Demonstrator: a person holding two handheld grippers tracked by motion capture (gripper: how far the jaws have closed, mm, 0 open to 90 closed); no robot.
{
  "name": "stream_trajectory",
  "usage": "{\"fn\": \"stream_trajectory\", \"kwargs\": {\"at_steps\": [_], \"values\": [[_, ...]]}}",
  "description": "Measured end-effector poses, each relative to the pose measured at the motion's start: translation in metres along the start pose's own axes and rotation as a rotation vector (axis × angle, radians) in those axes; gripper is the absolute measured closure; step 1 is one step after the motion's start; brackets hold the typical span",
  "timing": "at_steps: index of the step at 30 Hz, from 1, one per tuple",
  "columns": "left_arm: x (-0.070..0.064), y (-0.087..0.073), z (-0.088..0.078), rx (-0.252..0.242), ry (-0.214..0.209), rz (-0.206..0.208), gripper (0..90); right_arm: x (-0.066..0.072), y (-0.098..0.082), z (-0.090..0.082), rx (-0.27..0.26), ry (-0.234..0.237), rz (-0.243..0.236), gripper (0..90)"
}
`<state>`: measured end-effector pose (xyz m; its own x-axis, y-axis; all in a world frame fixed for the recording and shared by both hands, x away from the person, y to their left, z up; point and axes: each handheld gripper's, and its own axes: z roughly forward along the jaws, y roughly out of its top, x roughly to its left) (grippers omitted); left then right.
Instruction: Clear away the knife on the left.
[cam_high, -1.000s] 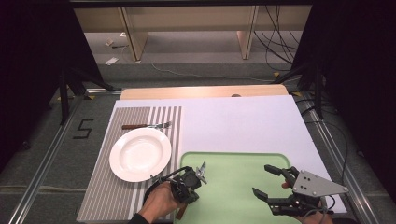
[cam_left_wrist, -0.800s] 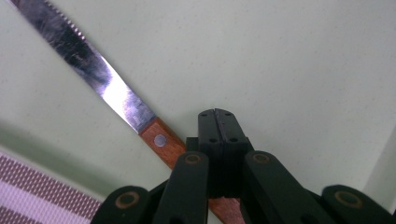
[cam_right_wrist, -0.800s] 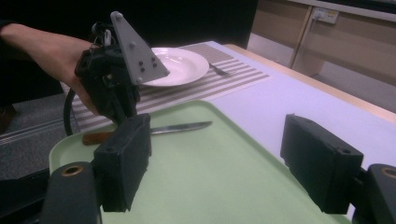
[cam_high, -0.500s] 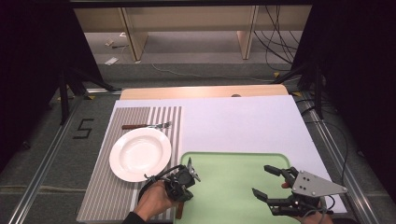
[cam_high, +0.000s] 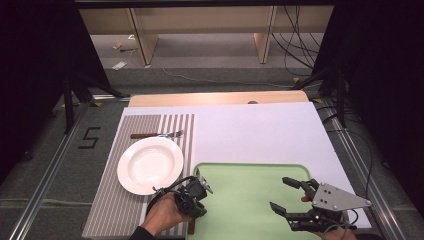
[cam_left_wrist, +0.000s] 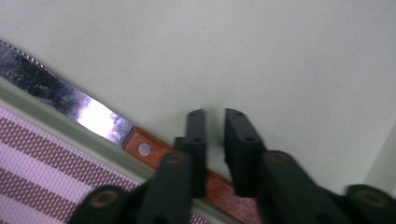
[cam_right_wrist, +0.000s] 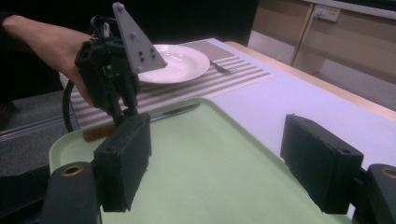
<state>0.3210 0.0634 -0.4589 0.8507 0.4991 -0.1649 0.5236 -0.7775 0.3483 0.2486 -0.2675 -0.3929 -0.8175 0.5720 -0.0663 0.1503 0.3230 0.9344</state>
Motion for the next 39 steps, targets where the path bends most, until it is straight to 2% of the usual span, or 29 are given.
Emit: {"fn": "stream_trajectory", "kwargs": {"at_steps": [3,4,5,6,7,8,11,12,16,17,20,21,22,28,30,32,33,34,39], "values": [[-0.001,0.0,-0.001,-0.009,-0.028,-0.006,63.4,0.0,0.0,0.0,0.001,0.0,0.0,25.7],[-0.002,0.001,-0.004,-0.03,-0.056,-0.001,58.8,0.0,0.0,0.0,0.0,0.0,0.0,25.7],[-0.005,0.001,-0.008,-0.08,-0.096,0.008,56.6,0.0,0.0,0.0,0.0,0.0,0.002,25.7],[-0.006,0.001,-0.011,-0.112,-0.112,0.02,53.4,0.0,0.0,0.0,0.0,0.0,0.002,25.6],[-0.006,0.001,-0.011,-0.112,-0.112,0.02,50.3,0.0,0.0,0.0,0.0,0.0,0.002,25.6],[-0.009,0.001,-0.014,-0.159,-0.116,0.033,46.9,0.0,0.0,0.0,0.0,0.0,0.001,25.7],[-0.009,0.001,-0.014,-0.172,-0.098,0.033,39.2,0.0,0.0,0.0,0.0,0.0,-0.001,25.7],[-0.009,0.001,-0.014,-0.182,-0.079,0.031,38.2,0.0,0.0,0.0,0.001,0.0,-0.001,25.7],[-0.009,0.001,-0.017,-0.232,-0.084,0.015,33.6,0.0,0.0,0.0,-0.001,-0.002,0.0,25.7],[-0.009,0.001,-0.017,-0.232,-0.084,0.015,32.9,0.0,0.0,0.0,-0.001,-0.003,0.002,25.7],[-0.009,0.001,-0.023,-0.306,-0.09,0.021,30.3,0.0,0.0,-0.001,-0.003,-0.007,0.003,25.7],[-0.009,0.001,-0.023,-0.306,-0.09,0.021,29.3,-0.001,0.0,-0.001,-0.004,-0.008,0.002,25.7],[-0.01,0.001,-0.026,-0.352,-0.086,0.017,28.7,-0.001,0.0,-0.001,-0.006,-0.01,0.003,25.7],[-0.013,-0.002,-0.035,-0.448,-0.088,0.041,26.0,-0.001,0.0,-0.001,-0.012,-0.012,0.007,25.7],[-0.014,-0.004,-0.037,-0.489,-0.076,0.053,25.6,-0.001,0.0,-0.001,-0.013,-0.013,0.007,25.7],[-0.015,-0.005,-0.041,-0.532,-0.088,0.06,24.6,-0.001,0.0,-0.002,-0.016,-0.015,0.006,25.7],[-0.015,-0.005,-0.041,-0.532,-0.088,0.06,24.2,-0.001,0.0,-0.002,-0.017,-0.015,0.007,25.7],[-0.015,-0.007,-0.044,-0.567,-0.092,0.061,23.9,-0.001,0.0,-0.002,-0.018,-0.015,0.008,25.7],[-0.014,-0.012,-0.048,-0.614,-0.076,0.063,21.7,-0.002,0.001,-0.002,-0.02,-0.016,0.01,25.7]]}}
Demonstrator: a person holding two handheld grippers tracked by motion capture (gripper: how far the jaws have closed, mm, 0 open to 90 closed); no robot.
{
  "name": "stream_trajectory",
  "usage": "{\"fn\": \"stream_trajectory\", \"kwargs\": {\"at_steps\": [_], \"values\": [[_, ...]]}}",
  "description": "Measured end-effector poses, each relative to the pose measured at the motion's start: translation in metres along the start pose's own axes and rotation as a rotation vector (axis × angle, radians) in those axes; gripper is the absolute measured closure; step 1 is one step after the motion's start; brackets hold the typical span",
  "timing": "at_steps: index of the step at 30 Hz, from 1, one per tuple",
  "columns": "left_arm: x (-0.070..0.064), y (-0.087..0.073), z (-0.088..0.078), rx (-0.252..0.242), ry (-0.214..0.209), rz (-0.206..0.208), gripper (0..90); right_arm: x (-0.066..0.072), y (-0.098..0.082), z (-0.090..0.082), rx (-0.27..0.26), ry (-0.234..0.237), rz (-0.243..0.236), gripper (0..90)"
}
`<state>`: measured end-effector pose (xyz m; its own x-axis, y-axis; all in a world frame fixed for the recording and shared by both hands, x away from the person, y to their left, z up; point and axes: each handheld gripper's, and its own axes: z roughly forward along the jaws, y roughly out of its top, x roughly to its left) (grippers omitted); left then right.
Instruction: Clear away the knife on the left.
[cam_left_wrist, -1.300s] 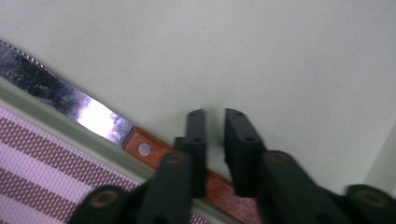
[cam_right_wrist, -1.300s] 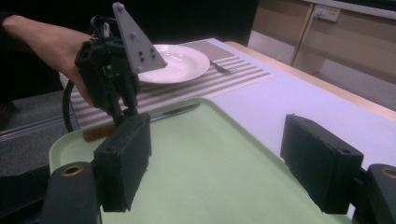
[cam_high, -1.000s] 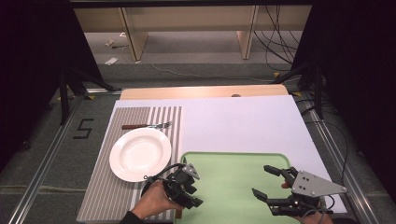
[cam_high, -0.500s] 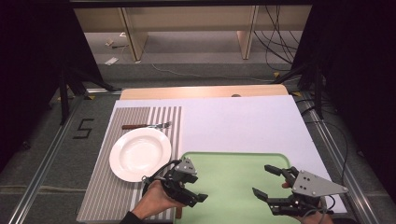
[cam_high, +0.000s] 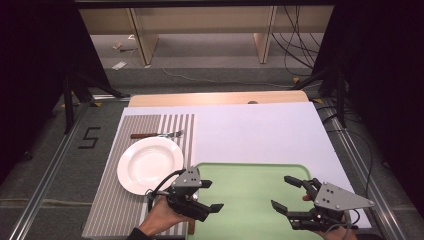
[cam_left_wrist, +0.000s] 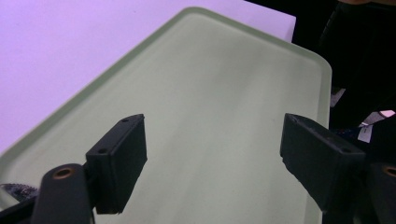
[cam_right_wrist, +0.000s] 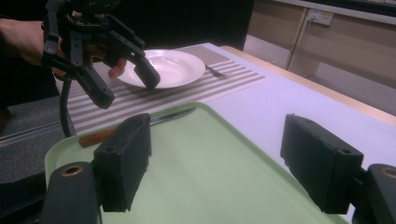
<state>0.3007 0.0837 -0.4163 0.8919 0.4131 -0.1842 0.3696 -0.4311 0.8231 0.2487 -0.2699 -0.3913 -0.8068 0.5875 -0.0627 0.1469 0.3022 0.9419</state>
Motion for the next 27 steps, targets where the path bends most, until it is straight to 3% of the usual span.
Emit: {"fn": "stream_trajectory", "kwargs": {"at_steps": [11,23,27], "values": [[-0.002,-0.005,-0.015,-0.095,0.039,0.029,19.3,0.0,0.0,-0.001,-0.008,-0.003,0.007,25.7],[-0.002,-0.012,-0.029,-0.184,0.093,0.02,19.2,0.0,0.0,-0.001,-0.019,-0.01,0.005,25.7],[-0.001,-0.014,-0.035,-0.216,0.099,-0.003,19.1,0.0,0.0,-0.001,-0.02,-0.012,0.005,25.7]]}}
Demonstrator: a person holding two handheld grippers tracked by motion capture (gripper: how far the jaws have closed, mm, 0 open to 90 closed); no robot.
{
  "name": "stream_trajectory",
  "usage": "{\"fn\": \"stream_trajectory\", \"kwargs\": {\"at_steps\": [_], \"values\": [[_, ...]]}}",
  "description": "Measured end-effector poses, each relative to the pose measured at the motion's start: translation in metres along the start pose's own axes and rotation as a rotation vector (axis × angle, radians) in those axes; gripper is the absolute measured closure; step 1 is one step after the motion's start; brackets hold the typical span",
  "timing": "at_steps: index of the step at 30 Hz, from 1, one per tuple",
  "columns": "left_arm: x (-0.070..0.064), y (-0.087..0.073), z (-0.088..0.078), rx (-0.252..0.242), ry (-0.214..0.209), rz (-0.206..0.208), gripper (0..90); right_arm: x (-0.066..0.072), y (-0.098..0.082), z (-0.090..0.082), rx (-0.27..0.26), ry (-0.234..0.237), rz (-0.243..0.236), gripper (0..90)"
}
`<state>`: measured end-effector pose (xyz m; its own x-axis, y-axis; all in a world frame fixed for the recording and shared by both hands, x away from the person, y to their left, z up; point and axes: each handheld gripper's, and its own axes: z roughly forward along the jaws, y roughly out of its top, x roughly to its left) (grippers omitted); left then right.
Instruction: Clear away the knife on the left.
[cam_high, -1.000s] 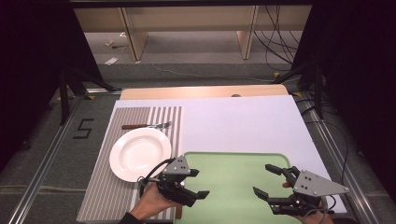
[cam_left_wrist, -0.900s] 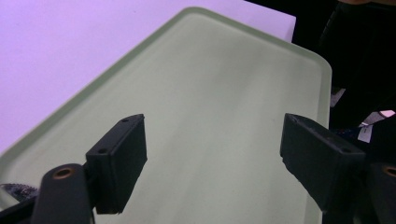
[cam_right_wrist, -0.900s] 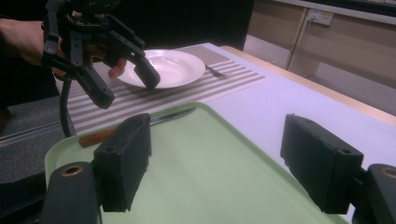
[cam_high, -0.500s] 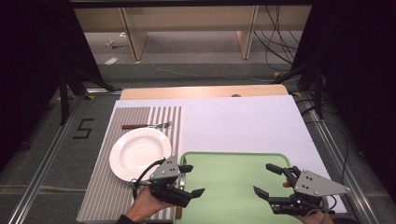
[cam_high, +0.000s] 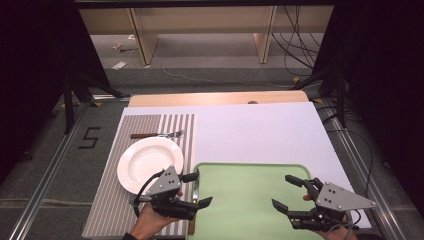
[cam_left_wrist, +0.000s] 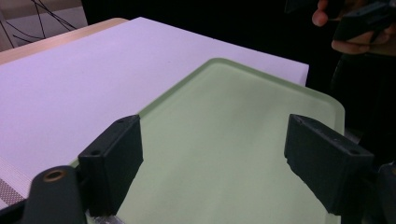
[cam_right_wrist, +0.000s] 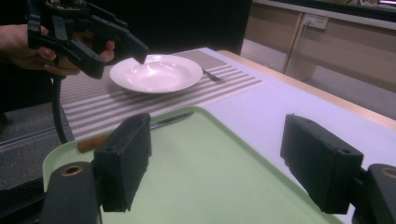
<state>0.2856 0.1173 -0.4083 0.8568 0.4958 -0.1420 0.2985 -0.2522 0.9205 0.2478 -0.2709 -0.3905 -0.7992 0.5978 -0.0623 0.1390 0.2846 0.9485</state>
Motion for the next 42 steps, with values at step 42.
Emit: {"fn": "stream_trajectory", "kwargs": {"at_steps": [42], "values": [[-0.004,-0.007,-0.01,-0.011,0.017,-0.013,18.3,0.0,0.0,-0.001,-0.016,-0.007,0.003,25.7]]}}
